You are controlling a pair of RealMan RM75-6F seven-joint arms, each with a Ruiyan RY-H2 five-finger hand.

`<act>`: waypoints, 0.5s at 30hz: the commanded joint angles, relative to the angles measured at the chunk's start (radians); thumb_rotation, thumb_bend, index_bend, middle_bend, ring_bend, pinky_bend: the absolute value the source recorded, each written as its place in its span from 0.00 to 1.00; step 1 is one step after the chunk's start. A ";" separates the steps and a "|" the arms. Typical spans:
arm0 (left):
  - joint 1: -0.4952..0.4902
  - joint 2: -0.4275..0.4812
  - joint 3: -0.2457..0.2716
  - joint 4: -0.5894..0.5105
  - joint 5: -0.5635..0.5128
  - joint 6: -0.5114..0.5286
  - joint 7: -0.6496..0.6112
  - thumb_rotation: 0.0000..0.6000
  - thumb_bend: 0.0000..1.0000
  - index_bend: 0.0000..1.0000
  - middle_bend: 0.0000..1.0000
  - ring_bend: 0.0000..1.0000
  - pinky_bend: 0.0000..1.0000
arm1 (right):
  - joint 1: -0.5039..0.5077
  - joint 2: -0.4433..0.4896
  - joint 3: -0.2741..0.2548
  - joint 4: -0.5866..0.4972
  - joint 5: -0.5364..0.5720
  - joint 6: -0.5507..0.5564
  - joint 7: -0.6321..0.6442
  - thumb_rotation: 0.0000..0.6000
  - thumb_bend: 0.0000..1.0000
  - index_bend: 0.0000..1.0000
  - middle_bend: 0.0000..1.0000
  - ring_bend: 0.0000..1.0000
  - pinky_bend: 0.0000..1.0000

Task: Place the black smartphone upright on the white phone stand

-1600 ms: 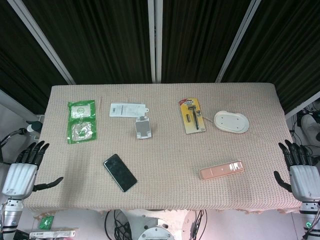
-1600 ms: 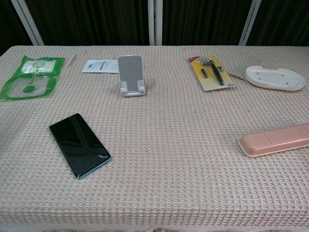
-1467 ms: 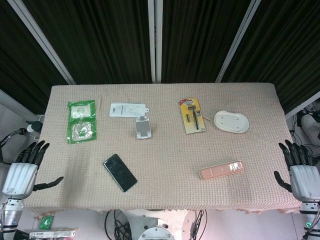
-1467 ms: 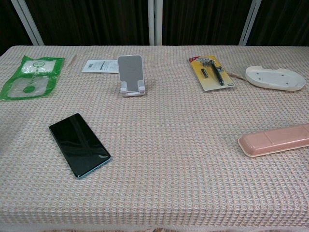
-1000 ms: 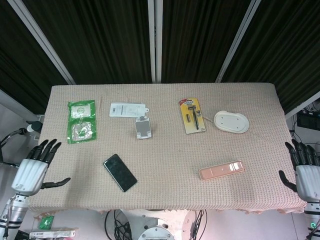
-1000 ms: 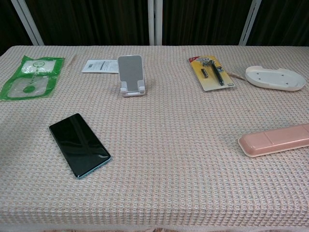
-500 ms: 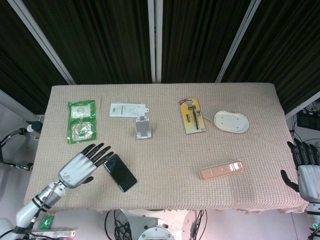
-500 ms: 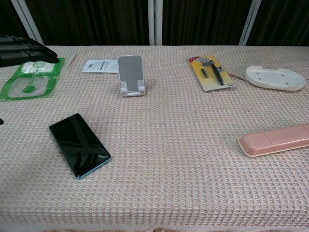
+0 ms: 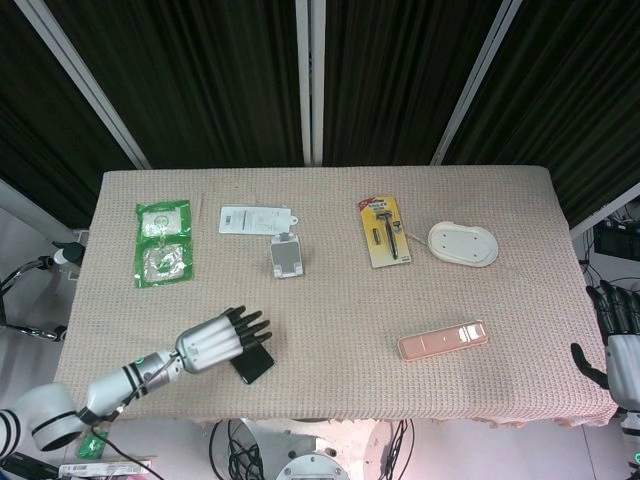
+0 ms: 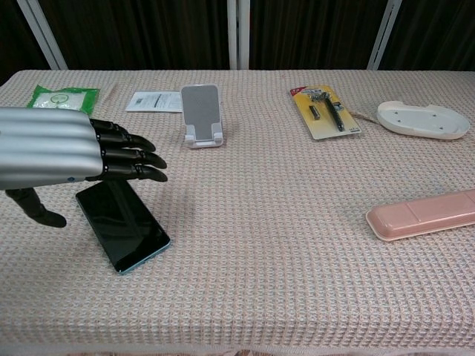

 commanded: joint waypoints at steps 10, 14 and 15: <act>-0.055 -0.053 -0.006 0.033 -0.146 -0.117 -0.007 1.00 0.05 0.07 0.01 0.05 0.20 | 0.001 -0.002 0.001 -0.008 -0.001 -0.005 -0.011 1.00 0.23 0.00 0.00 0.00 0.00; -0.063 -0.062 0.001 0.039 -0.168 -0.127 0.014 1.00 0.05 0.08 0.01 0.05 0.20 | -0.001 -0.003 0.006 -0.002 0.008 -0.003 -0.004 1.00 0.23 0.00 0.00 0.00 0.00; -0.064 -0.063 0.002 0.040 -0.170 -0.126 0.017 1.00 0.05 0.08 0.01 0.05 0.20 | -0.001 -0.004 0.007 0.000 0.009 -0.003 -0.002 1.00 0.23 0.00 0.00 0.00 0.00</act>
